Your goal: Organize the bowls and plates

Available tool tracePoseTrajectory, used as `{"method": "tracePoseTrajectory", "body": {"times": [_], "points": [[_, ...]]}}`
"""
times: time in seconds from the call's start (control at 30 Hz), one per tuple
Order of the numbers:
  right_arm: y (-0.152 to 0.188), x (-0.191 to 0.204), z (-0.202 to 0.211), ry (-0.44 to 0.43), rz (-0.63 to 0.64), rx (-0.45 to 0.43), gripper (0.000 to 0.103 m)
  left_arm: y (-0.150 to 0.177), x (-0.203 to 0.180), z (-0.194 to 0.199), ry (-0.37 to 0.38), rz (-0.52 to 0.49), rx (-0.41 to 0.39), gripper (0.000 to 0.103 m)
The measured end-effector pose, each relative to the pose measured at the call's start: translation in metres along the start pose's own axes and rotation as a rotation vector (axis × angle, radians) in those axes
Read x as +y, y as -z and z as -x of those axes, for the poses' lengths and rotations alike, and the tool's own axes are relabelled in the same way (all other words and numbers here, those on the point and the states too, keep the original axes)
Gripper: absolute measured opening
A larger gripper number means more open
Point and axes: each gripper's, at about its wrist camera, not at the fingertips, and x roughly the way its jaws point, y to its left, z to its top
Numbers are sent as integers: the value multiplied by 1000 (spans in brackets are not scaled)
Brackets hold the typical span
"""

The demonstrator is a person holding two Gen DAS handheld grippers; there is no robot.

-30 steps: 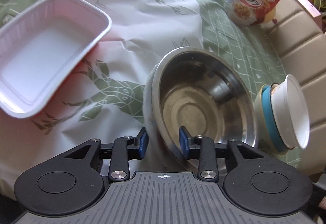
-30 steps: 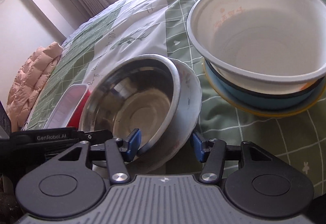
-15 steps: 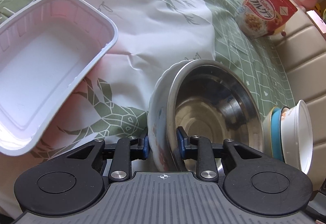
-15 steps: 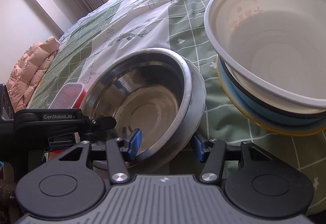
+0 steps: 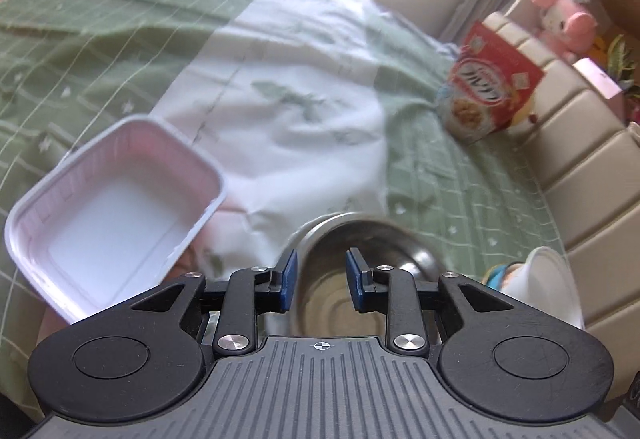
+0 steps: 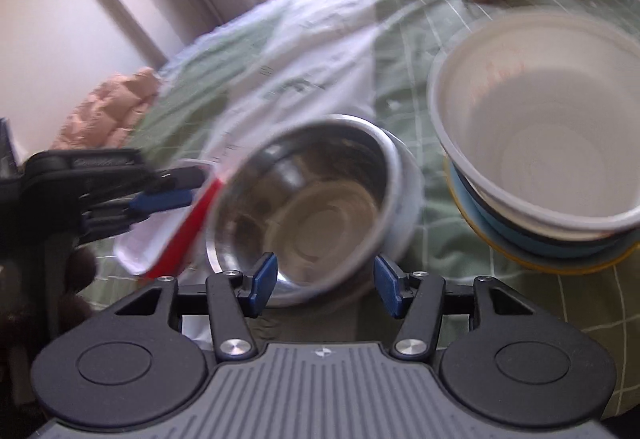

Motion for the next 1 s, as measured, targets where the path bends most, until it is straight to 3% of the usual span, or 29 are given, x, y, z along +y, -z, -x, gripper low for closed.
{"method": "tracePoseTrajectory", "body": {"times": [0.1,0.2,0.4,0.63,0.83,1.0], "points": [[-10,11,31,-44,64,-69,55,2,-25,2,30,-47,4,29],[-26,9,61,-32,109,-151,55,5,-54,0,68,-94,23,29],[-59,-36,104,131,126,-277,58,14,-117,-9,138,-195,53,29],[-73,-111,111,278,76,-251,58,33,-171,-32,143,-288,94,29],[-73,-138,95,264,47,-204,58,40,-183,-52,95,-311,133,29],[-71,-143,74,256,67,-153,58,41,-181,-70,-8,-321,145,30]]}}
